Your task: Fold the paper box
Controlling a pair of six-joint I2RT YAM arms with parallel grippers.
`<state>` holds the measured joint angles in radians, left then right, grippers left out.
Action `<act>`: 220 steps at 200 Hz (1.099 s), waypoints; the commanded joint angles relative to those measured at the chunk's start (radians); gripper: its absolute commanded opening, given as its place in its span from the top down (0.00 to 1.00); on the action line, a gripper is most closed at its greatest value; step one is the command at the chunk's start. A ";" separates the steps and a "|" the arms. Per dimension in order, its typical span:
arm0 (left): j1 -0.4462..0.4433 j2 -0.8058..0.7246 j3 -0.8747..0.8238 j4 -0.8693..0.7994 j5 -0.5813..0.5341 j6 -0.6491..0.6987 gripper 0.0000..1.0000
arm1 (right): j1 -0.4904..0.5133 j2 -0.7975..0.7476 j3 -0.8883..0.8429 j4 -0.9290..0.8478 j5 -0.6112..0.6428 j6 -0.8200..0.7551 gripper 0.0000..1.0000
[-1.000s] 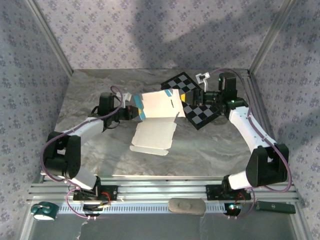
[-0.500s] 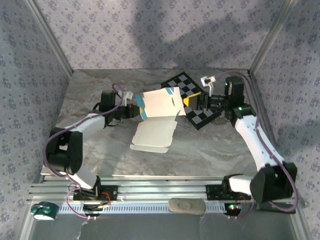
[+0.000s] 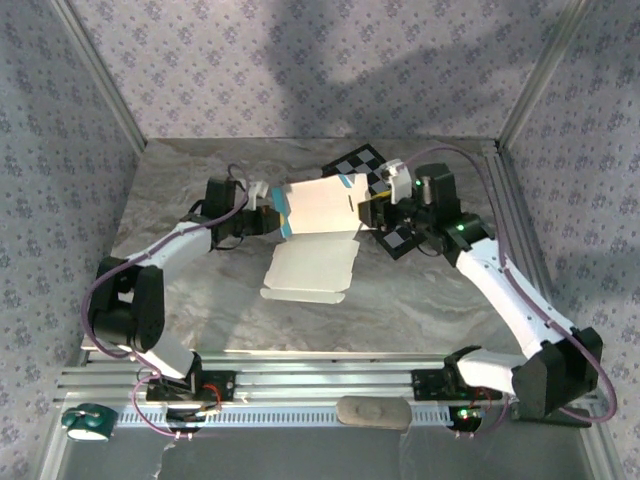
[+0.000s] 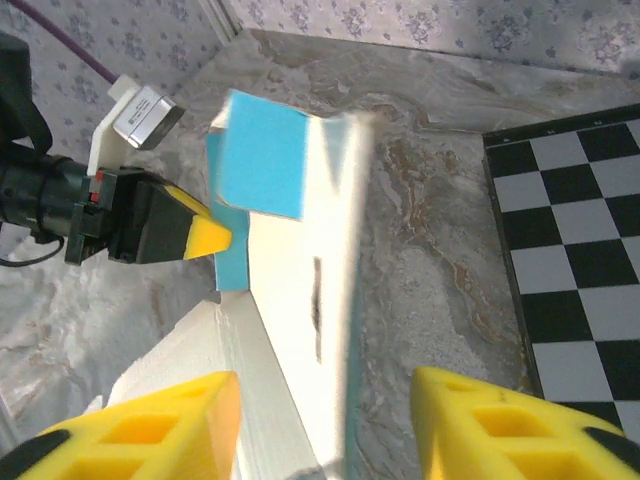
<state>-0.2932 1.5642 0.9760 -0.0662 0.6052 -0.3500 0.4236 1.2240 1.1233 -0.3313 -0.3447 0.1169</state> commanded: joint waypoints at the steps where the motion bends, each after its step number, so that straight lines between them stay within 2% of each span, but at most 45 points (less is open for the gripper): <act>1: -0.014 -0.028 0.041 -0.044 -0.028 0.017 1.00 | 0.027 0.034 0.061 -0.062 0.178 -0.040 0.58; 19: -0.015 -0.027 0.043 -0.050 -0.033 0.021 1.00 | 0.033 0.040 0.060 -0.059 0.242 -0.034 0.70; 88: -0.027 -0.021 0.062 -0.075 -0.056 0.014 1.00 | 0.066 0.075 0.104 -0.092 0.337 -0.029 0.91; 103: -0.033 -0.018 0.068 -0.085 -0.066 0.011 1.00 | 0.080 0.085 0.111 -0.102 0.369 -0.023 0.91; 121: -0.040 -0.018 0.073 -0.095 -0.077 0.014 1.00 | 0.084 0.092 0.109 -0.100 0.378 -0.023 0.78; 141: -0.043 -0.018 0.073 -0.095 -0.075 0.017 1.00 | 0.081 0.100 0.113 -0.097 0.388 -0.022 0.70; 156: -0.044 -0.019 0.072 -0.097 -0.077 0.019 1.00 | 0.081 0.114 0.124 -0.103 0.401 -0.022 0.68; 161: -0.044 -0.020 0.072 -0.098 -0.076 0.019 1.00 | 0.081 0.119 0.125 -0.104 0.403 -0.022 0.70; 186: -0.046 -0.020 0.073 -0.099 -0.080 0.018 1.00 | 0.087 0.129 0.136 -0.100 0.417 -0.022 0.93; 212: -0.048 -0.019 0.078 -0.109 -0.093 0.018 1.00 | 0.107 0.127 0.128 -0.097 0.473 -0.029 0.94; 220: -0.049 -0.018 0.079 -0.112 -0.097 0.017 1.00 | 0.117 0.127 0.126 -0.097 0.492 -0.030 0.98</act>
<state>-0.3363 1.5642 1.0206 -0.1574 0.5220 -0.3477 0.5182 1.3514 1.2221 -0.4194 0.0673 0.0956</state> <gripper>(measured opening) 0.051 0.072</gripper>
